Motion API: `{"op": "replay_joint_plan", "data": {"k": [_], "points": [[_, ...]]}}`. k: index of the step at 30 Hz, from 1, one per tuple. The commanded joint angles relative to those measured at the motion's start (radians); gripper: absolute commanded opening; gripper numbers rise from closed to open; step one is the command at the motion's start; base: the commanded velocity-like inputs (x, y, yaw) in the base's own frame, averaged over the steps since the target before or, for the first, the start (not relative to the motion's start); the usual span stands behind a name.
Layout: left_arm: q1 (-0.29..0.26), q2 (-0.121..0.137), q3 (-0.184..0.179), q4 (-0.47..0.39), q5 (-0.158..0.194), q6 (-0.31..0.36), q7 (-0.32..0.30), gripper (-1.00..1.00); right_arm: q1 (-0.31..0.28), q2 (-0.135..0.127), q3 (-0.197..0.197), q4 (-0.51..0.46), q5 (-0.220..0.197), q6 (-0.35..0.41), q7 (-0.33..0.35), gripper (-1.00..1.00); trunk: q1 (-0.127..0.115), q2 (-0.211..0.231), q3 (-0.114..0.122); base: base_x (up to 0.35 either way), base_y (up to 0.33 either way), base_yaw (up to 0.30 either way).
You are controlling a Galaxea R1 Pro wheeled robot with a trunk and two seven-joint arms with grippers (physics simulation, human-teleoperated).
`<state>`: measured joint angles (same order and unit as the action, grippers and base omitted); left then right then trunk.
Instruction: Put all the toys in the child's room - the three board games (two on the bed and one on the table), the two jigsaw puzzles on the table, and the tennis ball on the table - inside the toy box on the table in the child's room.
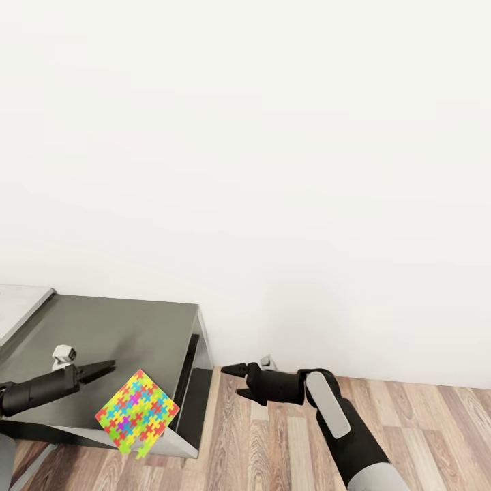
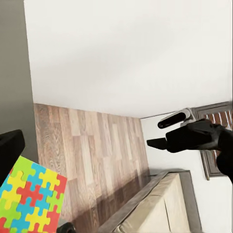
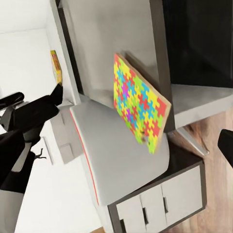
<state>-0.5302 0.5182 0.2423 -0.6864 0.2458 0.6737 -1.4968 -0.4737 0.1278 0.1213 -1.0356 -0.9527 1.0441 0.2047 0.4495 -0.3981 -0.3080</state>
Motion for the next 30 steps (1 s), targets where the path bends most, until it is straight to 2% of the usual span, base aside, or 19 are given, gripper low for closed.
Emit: {"op": "replay_joint_plan", "data": {"k": [1,8,17,30], "points": [[-0.001,0.000,0.000,0.000,0.001,0.011,-0.010,1.00,-0.003,0.001,-0.001,0.003,0.011,0.003,0.009,1.00,0.001,-0.002,-0.002,0.000,0.104,0.000],[0.001,0.000,-0.001,-0.001,0.002,0.009,-0.074,1.00,-0.018,0.001,0.000,0.043,0.012,0.003,0.007,1.00,0.001,-0.002,-0.002,0.000,0.049,0.000],[0.002,-0.001,-0.003,-0.002,0.003,0.008,-0.074,1.00,-0.042,0.001,0.000,0.098,0.016,0.003,0.007,1.00,0.001,-0.002,-0.002,0.000,0.012,0.000],[0.001,-0.001,-0.003,-0.002,0.003,0.007,-0.074,1.00,-0.049,0.001,0.001,0.113,0.018,0.003,0.008,1.00,0.001,-0.002,-0.002,0.000,0.044,0.000]]}}
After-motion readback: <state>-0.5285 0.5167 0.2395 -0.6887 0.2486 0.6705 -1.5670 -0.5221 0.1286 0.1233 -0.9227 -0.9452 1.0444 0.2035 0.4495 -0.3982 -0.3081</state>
